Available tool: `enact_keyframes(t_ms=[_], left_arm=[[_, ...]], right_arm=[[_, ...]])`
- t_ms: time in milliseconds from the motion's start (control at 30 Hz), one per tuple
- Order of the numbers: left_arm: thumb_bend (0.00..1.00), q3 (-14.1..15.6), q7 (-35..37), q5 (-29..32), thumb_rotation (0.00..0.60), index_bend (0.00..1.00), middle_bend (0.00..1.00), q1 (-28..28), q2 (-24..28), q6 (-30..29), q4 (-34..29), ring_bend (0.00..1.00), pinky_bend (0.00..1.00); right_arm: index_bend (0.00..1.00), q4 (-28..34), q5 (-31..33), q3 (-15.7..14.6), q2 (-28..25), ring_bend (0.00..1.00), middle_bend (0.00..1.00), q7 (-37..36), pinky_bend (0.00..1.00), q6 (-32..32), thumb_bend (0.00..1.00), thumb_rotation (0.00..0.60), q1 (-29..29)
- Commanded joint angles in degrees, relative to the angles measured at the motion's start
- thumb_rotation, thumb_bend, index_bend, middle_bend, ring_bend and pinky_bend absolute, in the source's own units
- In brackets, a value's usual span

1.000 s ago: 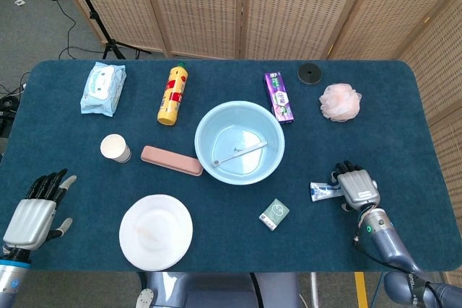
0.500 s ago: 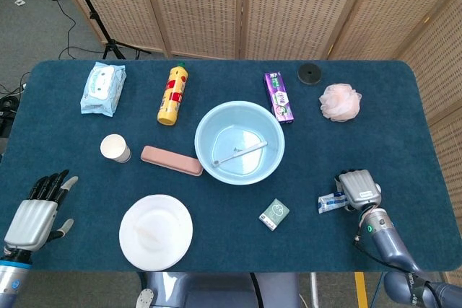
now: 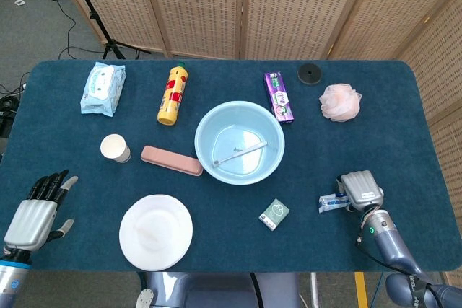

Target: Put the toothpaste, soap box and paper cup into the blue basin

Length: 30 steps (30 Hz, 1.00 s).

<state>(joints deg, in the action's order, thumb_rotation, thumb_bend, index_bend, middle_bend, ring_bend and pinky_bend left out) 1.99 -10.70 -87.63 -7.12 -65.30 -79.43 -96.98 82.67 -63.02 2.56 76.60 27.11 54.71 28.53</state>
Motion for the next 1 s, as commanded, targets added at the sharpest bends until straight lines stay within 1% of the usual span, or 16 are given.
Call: enact_keyframes(t_ms=[33,467,733,800,1000], left_arm=[[0.27,-0.03,0.08,0.01,0.600,0.00,0.00,0.01,0.05,-0.04,-0.01,0.00,0.09],[0.27,-0.16,0.68,0.14,0.600,0.00,0.00,0.12,0.42,-0.31,-0.14,0.00,0.09],[0.27,-0.02,0.22,-0.14,0.600,0.00,0.00,0.12,0.30,-0.31,-0.32,0.00,0.09],[0.27,-0.09,0.39,-0.18,0.600,0.00,0.00,0.20,0.38,-0.54,-0.35,0.00,0.09],[0.27,-0.13,0.84,-0.27,0.600,0.00,0.00,0.26,0.57,-0.73,-0.33,0.00,0.09]], right_arm=[[0.77,0.33,-0.15,0.11,-0.29,0.54,0.58,0.11,0.53,0.29,0.21,0.600,0.09],[0.77,5.57,0.20,1.79,-4.22,0.56,0.59,2.22,0.54,2.74,0.21,0.600,0.96],[0.77,10.18,1.33,3.74,-7.42,0.56,0.59,4.43,0.54,4.12,0.21,0.600,2.31],[0.77,11.96,1.66,4.73,-8.33,0.56,0.59,5.32,0.54,4.57,0.21,0.600,3.11],[0.77,16.41,3.03,6.54,-9.47,0.56,0.59,8.64,0.54,5.51,0.21,0.600,5.31]])
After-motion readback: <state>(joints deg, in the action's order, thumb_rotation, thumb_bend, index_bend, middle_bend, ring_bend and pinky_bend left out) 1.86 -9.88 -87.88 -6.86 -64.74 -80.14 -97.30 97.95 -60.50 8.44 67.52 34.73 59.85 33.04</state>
